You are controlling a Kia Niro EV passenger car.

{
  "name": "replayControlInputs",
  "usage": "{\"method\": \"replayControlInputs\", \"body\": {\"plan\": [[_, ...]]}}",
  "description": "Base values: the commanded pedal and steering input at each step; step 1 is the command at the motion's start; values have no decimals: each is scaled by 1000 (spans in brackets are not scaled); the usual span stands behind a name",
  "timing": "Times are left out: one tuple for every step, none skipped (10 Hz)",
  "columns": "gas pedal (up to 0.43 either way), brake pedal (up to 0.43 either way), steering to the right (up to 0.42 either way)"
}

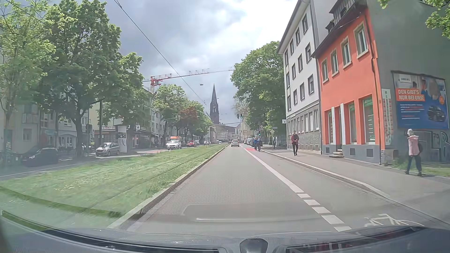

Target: Follow the waypoints while adhering to traffic rules and regulations

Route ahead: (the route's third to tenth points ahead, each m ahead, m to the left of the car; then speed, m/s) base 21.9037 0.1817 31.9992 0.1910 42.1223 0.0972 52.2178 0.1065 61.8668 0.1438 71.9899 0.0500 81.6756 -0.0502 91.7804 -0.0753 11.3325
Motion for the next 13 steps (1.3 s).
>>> {"method": "replayControlInputs", "body": {"plan": [[79,0,0],[79,0,0],[47,0,0],[28,0,0],[20,0,0],[0,0,0],[0,0,0],[0,0,0],[0,0,0],[0,0,0],[0,0,-1],[0,0,-2],[0,0,-1]]}}
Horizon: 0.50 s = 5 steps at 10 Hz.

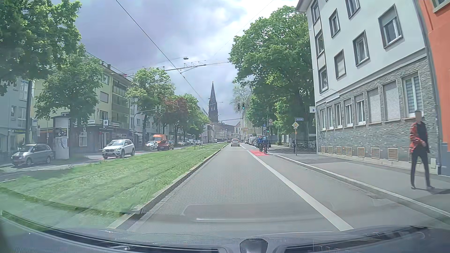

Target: Follow the waypoints while adhering to traffic rules and regulations

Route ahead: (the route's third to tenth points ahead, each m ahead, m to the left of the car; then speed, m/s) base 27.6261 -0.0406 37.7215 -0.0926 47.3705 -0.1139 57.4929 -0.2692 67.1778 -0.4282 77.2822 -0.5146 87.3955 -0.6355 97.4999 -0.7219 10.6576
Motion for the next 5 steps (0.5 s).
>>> {"method": "replayControlInputs", "body": {"plan": [[0,0,-1],[0,0,-2],[0,0,-1],[0,0,-2],[0,0,-3]]}}
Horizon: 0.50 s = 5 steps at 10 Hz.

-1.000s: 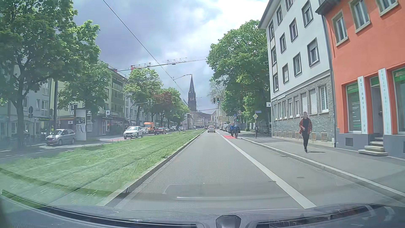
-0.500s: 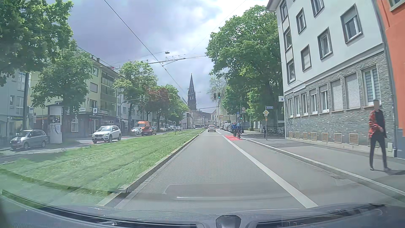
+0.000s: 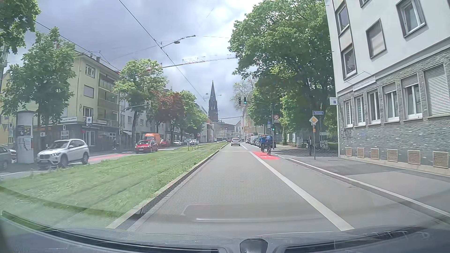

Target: Follow the waypoints while adhering to traffic rules and regulations

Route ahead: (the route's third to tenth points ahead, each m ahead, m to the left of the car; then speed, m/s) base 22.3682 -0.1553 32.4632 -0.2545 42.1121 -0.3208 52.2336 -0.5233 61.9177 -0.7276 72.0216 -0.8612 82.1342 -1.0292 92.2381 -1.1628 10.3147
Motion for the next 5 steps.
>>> {"method": "replayControlInputs", "body": {"plan": [[0,0,-3],[0,0,-3],[0,0,-3],[0,0,0],[0,0,2]]}}
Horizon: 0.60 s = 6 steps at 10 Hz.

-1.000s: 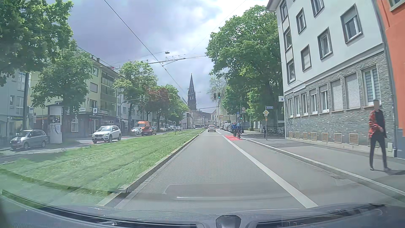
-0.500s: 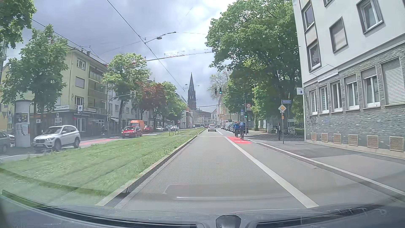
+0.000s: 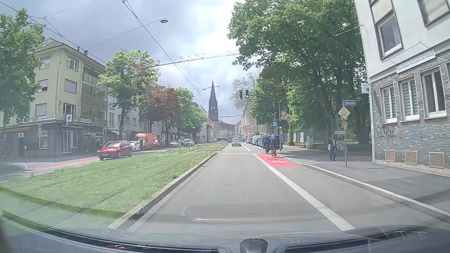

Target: Follow the waypoints while adhering to traffic rules and regulations

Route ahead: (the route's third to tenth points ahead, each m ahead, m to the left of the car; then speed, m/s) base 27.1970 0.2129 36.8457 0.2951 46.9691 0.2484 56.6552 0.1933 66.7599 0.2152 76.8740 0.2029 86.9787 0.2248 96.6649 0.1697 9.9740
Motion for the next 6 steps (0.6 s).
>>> {"method": "replayControlInputs", "body": {"plan": [[0,0,1],[0,0,1],[0,0,1],[8,0,1],[8,0,1],[8,0,2]]}}
